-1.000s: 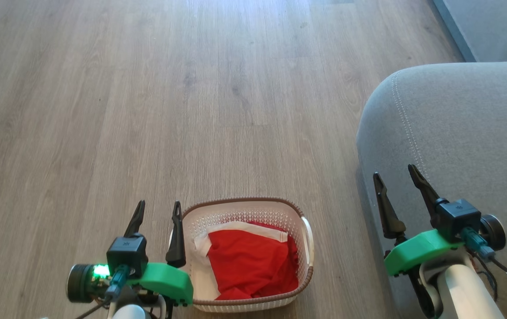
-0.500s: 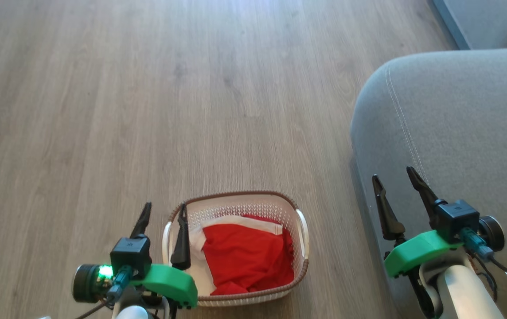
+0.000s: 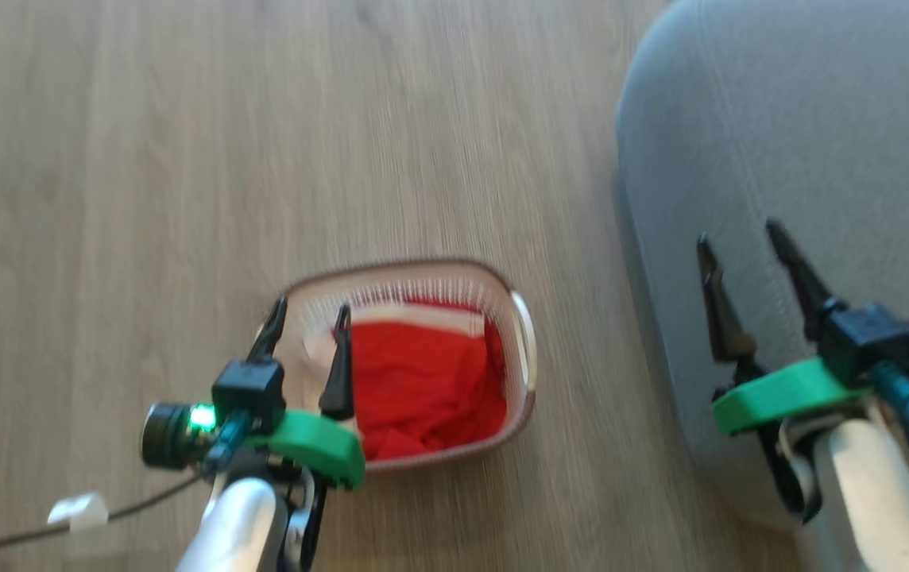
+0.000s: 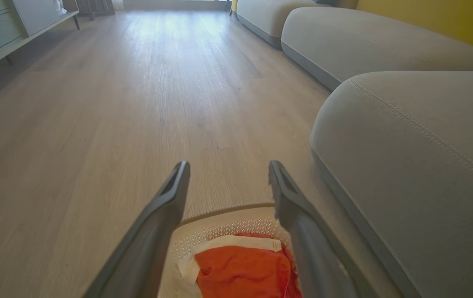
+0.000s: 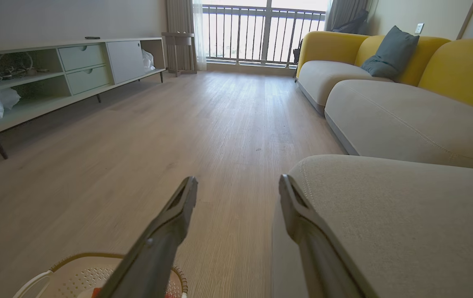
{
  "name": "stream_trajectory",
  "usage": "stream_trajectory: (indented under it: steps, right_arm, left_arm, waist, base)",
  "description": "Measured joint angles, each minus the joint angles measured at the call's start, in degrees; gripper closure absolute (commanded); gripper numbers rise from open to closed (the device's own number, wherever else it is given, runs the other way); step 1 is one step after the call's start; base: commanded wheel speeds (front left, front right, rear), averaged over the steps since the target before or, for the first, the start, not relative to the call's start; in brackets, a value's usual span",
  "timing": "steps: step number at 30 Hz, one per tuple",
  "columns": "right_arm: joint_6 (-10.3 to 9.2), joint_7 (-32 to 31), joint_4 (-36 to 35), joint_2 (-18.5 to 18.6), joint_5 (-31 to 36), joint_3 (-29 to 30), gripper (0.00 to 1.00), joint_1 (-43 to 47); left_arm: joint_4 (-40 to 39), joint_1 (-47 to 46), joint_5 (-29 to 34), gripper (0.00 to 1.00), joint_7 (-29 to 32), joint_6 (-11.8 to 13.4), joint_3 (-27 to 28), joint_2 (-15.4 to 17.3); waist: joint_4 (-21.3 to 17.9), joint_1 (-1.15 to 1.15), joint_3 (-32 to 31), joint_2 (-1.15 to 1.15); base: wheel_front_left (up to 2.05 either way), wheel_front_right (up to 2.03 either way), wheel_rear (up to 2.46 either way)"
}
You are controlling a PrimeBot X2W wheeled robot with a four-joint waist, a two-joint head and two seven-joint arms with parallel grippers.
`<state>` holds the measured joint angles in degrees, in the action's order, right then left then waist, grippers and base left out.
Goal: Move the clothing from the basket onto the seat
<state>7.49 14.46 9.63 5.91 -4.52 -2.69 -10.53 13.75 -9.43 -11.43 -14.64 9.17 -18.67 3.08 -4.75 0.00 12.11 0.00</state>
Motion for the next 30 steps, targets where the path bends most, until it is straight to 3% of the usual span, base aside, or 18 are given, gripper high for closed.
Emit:
stream_trajectory:
  steps: [11, 17, 26, 30]
  right_arm:
    - [0.0, 0.0, -4.48, 1.6, -0.03, 0.3, 0.0, -3.1]
    - [0.01, 0.0, -6.25, 1.92, -0.1, -3.35, 0.0, -5.41]
    - [0.01, 0.0, -7.89, 1.67, -0.7, -4.27, 0.0, -7.3]
    - [0.01, 0.01, -9.33, 1.22, -1.59, -4.32, 0.0, -8.76]
  left_arm:
    - [12.06, -12.58, 3.03, 0.0, 0.0, -3.1, -2.27, -0.25]
    - [23.4, -21.52, 4.53, 0.0, -0.05, -6.54, -4.39, -0.59]
    - [39.28, -34.94, 8.56, 0.0, -0.07, -9.54, -6.84, -0.7]
    - [45.09, -39.55, 10.05, 0.0, -0.07, -9.57, -7.8, -0.48]
  waist:
    - [-1.88, 0.01, 14.76, 0.0]
    - [-3.06, 0.02, 22.65, 0.0]
    - [-5.11, 0.01, 32.73, 0.0]
    - [-6.38, 0.01, 36.46, 0.0]
  base:
    - [0.0, 0.0, 0.0]
    - [0.0, 0.0, 0.0]
    - [0.0, 0.0, 0.0]
    - [0.0, 0.0, 0.0]
